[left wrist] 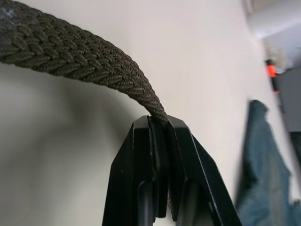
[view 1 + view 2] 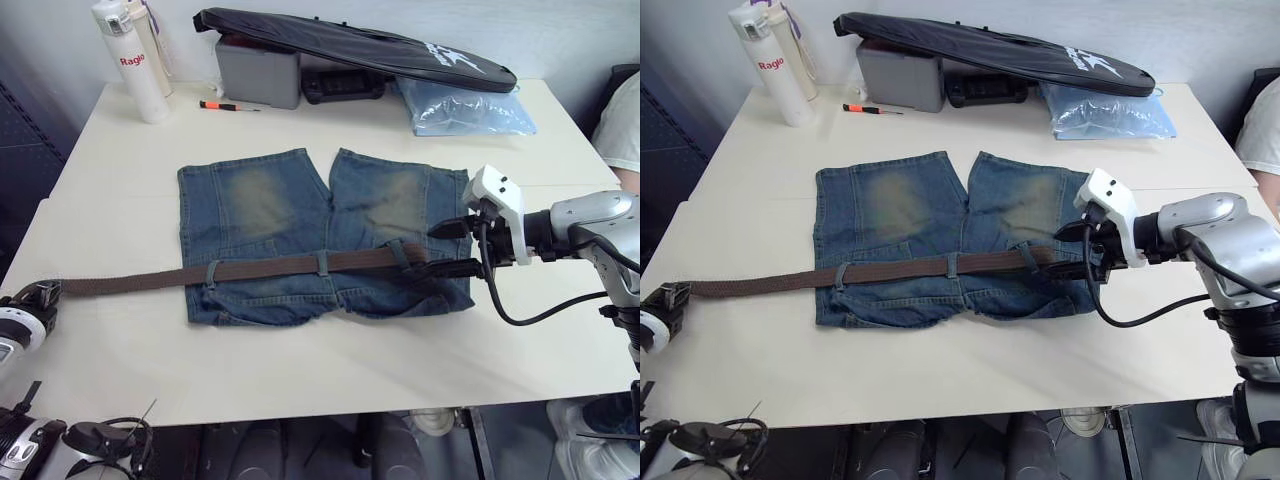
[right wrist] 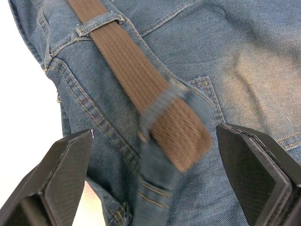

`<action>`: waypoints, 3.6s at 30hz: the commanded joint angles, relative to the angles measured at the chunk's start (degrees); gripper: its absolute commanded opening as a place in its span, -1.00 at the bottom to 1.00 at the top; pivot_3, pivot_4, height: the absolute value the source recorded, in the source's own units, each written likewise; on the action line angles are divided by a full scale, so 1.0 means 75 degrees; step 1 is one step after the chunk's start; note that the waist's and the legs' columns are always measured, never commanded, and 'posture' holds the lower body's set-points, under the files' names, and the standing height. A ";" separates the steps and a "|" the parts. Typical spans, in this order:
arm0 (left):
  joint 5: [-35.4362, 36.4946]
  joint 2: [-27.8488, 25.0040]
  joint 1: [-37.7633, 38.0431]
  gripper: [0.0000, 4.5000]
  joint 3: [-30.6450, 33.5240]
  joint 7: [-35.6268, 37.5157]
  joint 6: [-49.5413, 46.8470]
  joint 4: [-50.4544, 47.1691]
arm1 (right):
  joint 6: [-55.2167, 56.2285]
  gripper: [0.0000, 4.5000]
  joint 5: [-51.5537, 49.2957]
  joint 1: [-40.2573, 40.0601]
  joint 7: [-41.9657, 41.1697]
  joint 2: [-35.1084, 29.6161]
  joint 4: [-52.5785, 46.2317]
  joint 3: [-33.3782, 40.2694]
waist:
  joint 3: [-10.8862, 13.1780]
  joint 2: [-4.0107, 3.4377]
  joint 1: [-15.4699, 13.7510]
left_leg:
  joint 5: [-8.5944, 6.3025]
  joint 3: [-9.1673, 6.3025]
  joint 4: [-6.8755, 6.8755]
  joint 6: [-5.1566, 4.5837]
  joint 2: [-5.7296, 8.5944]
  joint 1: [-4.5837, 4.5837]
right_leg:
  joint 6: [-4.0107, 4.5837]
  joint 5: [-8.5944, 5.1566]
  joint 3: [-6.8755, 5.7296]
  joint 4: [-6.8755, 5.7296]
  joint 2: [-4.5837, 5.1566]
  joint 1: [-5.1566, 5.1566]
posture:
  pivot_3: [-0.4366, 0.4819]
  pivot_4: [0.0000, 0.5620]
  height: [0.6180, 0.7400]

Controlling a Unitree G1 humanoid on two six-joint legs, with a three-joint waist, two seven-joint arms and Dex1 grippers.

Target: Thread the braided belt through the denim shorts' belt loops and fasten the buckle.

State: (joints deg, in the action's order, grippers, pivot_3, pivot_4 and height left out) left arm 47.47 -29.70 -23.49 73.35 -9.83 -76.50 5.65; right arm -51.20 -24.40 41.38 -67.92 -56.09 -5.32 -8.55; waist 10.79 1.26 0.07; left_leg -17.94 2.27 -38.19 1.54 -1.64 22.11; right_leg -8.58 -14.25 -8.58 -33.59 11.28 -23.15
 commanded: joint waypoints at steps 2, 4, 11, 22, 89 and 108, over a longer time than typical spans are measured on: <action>0.0356 -0.0091 0.0243 -0.17 -0.0398 0.0549 0.0052 -0.0346 | -0.0004 1.00 -0.0017 0.0151 -0.0001 -0.0067 -0.0257 0.0142 | 0.0000 0.0001 -0.0016 | 0.0000 0.0005 -0.0003 0.0000 0.0000 0.0009 | 0.0003 0.0001 0.0006 -0.0007 0.0000 -0.0015 | -0.05 -0.47 1.00; 0.0443 -0.0244 0.0392 0.21 -0.0430 0.0720 0.0063 -0.0335 | -0.0013 1.00 -0.0008 0.0134 -0.0005 -0.0093 -0.0258 0.0150 | 0.0000 0.0001 -0.0010 | 0.0000 0.0011 -0.0002 0.0000 -0.0001 0.0011 | 0.0003 0.0002 0.0013 -0.0008 -0.0001 -0.0023 | -0.05 -0.47 1.00; 0.0963 -0.0984 0.1165 0.97 -0.0872 0.1788 -0.0833 -0.0344 | -0.0099 1.00 -0.0017 0.0165 -0.0059 -0.0200 -0.0239 0.0223 | 0.0000 0.0001 0.0020 | -0.0003 0.0047 0.0005 -0.0003 -0.0007 0.0010 | 0.0004 0.0001 0.0044 -0.0018 -0.0008 -0.0051 | -0.05 -0.47 1.00; 0.1554 -0.3835 0.4800 0.97 -0.3220 0.7145 -0.0326 -0.2539 | -0.0207 1.00 -0.0073 -0.0002 -0.0202 -0.0598 -0.0211 0.0339 | 0.0008 -0.0011 0.0009 | -0.0037 0.0130 0.0006 0.0000 -0.0028 0.0006 | 0.0021 -0.0007 0.0129 -0.0030 -0.0026 -0.0113 | -0.05 -0.47 1.00; -0.2862 -0.3435 -0.2633 0.49 -1.1085 0.9989 0.2365 0.2044 | 0.0865 -0.89 -0.1304 -0.1829 0.1684 0.2049 -0.0315 0.2391 | 0.0011 -0.0021 0.0166 | -0.0037 0.0226 -0.0002 -0.0002 -0.0063 0.0013 | 0.0018 0.0007 0.0224 -0.0057 -0.0083 -0.0173 | -0.05 -0.47 1.00; -0.3142 -0.3768 -0.2576 -0.96 -1.0773 1.0709 0.2678 0.1524 | 0.1076 -0.89 -0.1072 -0.1492 0.1491 0.1960 0.0031 0.2028 | 0.0011 -0.0021 0.0171 | -0.0037 0.0226 -0.0008 -0.0003 -0.0064 0.0014 | 0.0018 0.0007 0.0225 -0.0062 -0.0082 -0.0175 | -0.05 -0.47 1.00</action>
State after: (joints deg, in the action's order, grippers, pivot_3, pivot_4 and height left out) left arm 24.08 -56.73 -41.48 -9.46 69.59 -57.30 18.28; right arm -44.78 -32.30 28.94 -55.97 -40.14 -4.19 6.45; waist 10.88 1.10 1.35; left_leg -18.22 3.96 -38.26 1.51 -2.12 22.21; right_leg -8.45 -14.20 -6.89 -34.07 10.67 -24.47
